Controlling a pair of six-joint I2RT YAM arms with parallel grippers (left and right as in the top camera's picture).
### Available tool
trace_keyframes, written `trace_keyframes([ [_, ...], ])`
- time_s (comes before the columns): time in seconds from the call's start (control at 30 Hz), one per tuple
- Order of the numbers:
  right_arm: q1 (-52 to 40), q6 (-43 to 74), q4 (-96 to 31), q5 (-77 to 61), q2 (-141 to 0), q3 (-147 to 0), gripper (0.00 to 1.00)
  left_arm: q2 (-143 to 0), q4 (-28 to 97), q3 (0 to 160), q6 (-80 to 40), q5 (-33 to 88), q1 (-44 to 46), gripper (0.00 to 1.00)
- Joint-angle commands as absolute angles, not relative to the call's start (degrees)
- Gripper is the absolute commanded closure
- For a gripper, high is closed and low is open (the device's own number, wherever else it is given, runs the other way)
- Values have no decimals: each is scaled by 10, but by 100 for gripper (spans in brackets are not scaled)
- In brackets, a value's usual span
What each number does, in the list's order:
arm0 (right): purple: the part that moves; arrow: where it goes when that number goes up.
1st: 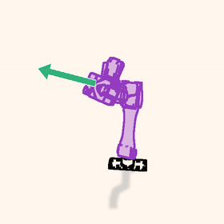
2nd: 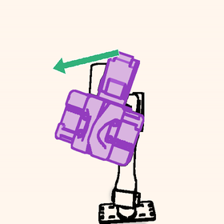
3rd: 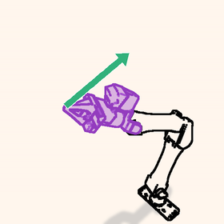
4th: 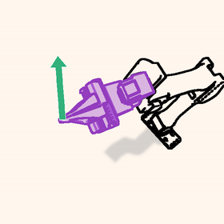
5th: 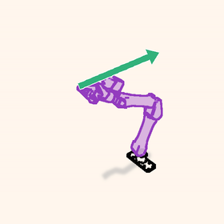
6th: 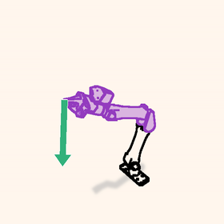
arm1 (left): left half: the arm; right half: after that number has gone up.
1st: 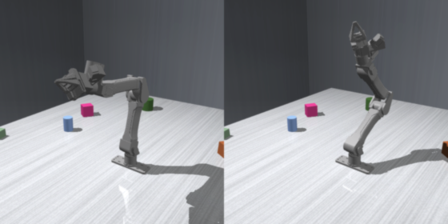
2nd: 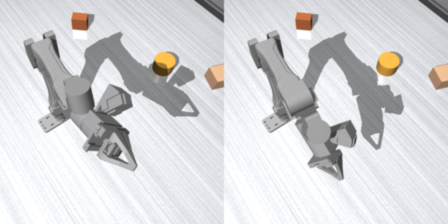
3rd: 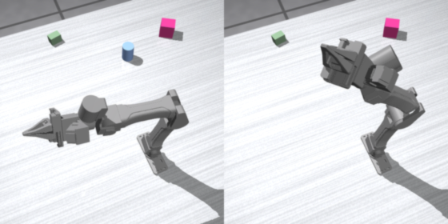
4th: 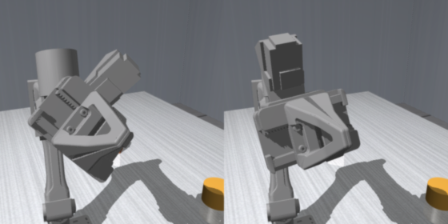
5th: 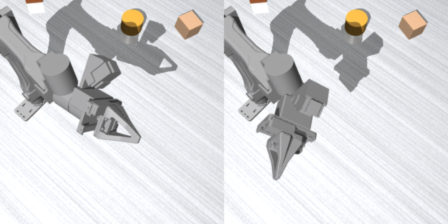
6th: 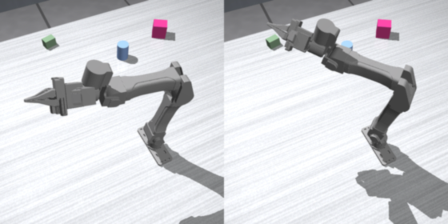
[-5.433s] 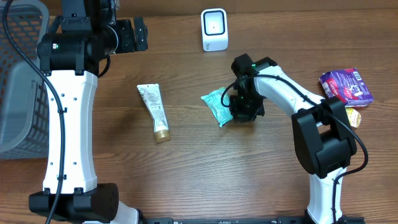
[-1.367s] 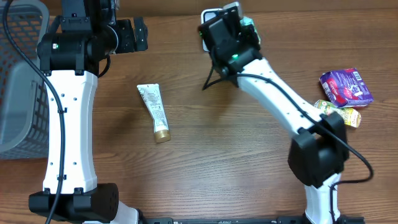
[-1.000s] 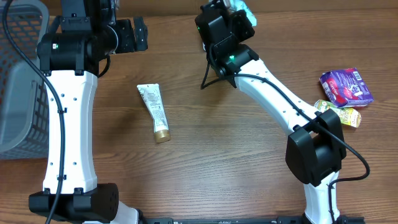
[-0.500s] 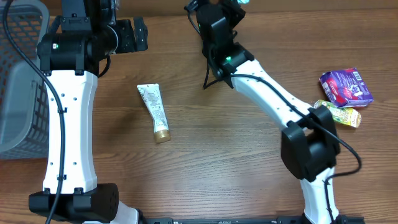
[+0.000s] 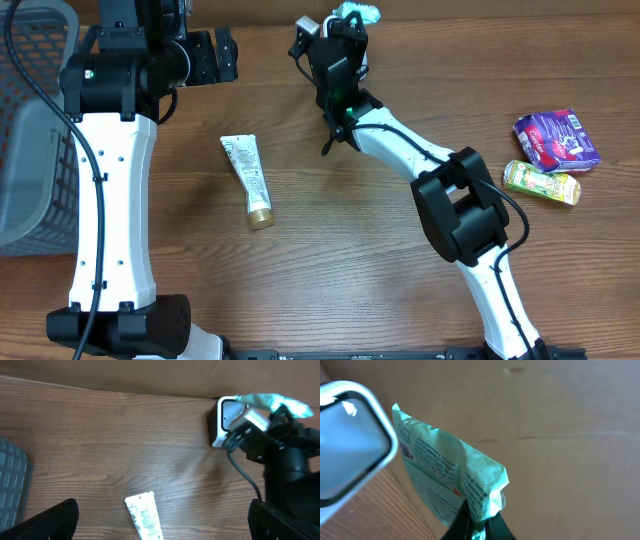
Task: Scan the item barcode
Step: 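Hold the wipes pack's barcode in front of the scanner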
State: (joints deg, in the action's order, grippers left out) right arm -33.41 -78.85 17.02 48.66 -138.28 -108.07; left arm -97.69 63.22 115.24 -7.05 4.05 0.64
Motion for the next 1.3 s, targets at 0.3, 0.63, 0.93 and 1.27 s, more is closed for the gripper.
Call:
trace_keyframes([
  [0.3, -333, -811, 278, 475, -1416, -1091, 96, -981, 632, 1160, -60, 39, 8, 0],
  [0.63, -325, -805, 240, 475, -1416, -1091, 96, -981, 632, 1160, -60, 39, 8, 0],
  [0.93, -316, -797, 232, 477, -1417, -1090, 96, -981, 632, 1160, -60, 39, 8, 0],
  [1.27, -319, -795, 234, 475, -1423, -1090, 96, -981, 632, 1160, -60, 39, 8, 0],
])
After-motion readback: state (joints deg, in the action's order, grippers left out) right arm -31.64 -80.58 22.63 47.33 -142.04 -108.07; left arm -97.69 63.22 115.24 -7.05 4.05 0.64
